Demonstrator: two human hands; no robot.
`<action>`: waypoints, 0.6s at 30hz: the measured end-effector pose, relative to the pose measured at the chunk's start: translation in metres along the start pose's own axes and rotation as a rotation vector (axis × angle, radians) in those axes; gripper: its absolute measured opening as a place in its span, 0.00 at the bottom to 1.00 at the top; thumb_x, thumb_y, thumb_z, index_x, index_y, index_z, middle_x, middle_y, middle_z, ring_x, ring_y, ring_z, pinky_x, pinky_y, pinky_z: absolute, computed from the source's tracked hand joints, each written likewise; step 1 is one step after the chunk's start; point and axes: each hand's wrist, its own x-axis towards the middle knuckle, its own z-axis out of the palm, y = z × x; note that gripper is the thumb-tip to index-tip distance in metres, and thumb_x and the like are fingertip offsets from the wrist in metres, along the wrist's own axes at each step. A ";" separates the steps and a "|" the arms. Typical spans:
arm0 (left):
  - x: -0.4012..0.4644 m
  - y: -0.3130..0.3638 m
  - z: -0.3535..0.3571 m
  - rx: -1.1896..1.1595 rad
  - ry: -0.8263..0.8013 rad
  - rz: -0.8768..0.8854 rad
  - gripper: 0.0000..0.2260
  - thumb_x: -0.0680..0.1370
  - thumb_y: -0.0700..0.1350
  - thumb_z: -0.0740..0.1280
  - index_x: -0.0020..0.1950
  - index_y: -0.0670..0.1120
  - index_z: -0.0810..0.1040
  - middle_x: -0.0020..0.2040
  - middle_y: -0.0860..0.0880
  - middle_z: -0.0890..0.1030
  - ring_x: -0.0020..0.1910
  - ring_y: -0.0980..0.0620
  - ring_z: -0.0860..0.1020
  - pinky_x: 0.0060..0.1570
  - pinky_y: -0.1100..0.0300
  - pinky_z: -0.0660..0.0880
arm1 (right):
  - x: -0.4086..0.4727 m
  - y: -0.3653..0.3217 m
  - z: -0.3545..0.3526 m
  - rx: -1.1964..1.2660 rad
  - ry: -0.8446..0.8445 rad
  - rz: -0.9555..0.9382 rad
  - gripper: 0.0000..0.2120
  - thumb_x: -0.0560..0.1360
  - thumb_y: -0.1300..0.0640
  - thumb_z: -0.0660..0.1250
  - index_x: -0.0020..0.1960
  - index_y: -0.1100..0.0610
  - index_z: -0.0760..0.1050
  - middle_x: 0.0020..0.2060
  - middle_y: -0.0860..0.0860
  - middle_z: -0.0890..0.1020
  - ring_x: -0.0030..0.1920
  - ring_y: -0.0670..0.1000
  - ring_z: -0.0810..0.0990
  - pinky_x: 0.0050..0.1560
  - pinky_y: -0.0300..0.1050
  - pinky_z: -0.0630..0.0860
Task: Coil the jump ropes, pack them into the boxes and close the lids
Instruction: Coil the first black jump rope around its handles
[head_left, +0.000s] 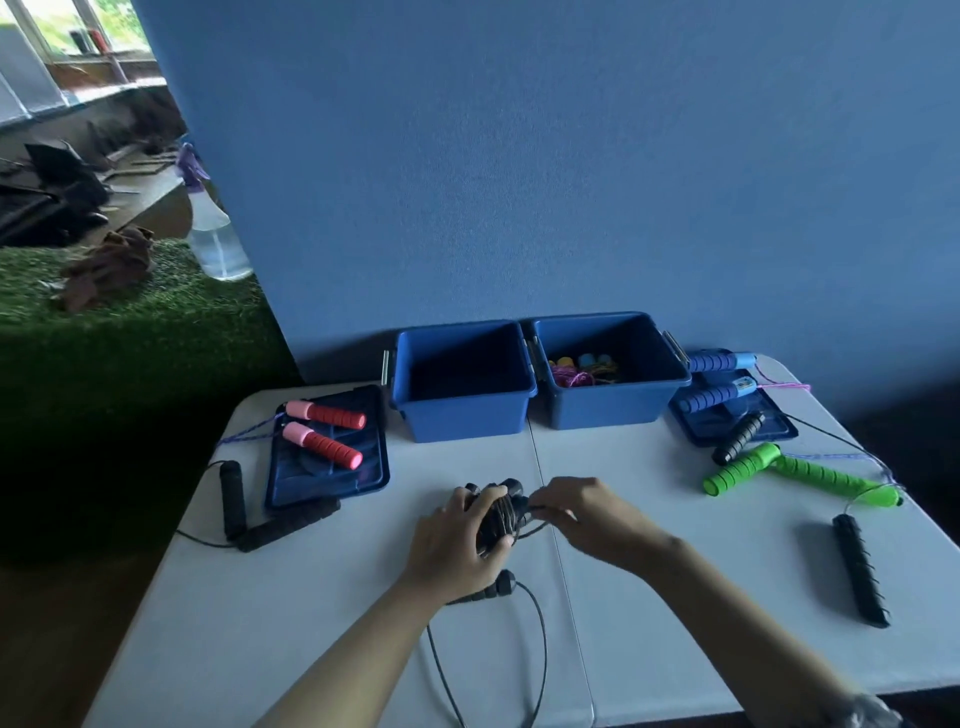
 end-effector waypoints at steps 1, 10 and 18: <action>-0.001 0.002 -0.001 0.007 0.000 0.025 0.26 0.72 0.63 0.57 0.69 0.62 0.60 0.60 0.52 0.72 0.52 0.47 0.78 0.51 0.55 0.75 | 0.002 0.001 -0.002 0.000 0.005 0.002 0.08 0.78 0.57 0.64 0.54 0.55 0.80 0.45 0.53 0.82 0.46 0.51 0.79 0.48 0.43 0.74; -0.004 0.020 -0.004 0.022 0.073 0.269 0.29 0.70 0.59 0.63 0.69 0.52 0.62 0.50 0.50 0.78 0.45 0.45 0.79 0.61 0.46 0.72 | 0.014 0.012 -0.002 0.188 0.099 0.230 0.03 0.72 0.61 0.70 0.44 0.57 0.82 0.37 0.47 0.81 0.40 0.46 0.79 0.42 0.31 0.71; -0.006 0.019 0.001 -0.129 0.077 0.321 0.26 0.72 0.56 0.65 0.68 0.59 0.63 0.46 0.48 0.78 0.41 0.48 0.79 0.69 0.40 0.60 | 0.012 0.013 0.005 0.238 0.122 0.255 0.08 0.72 0.61 0.70 0.37 0.49 0.79 0.40 0.47 0.80 0.36 0.39 0.76 0.39 0.29 0.70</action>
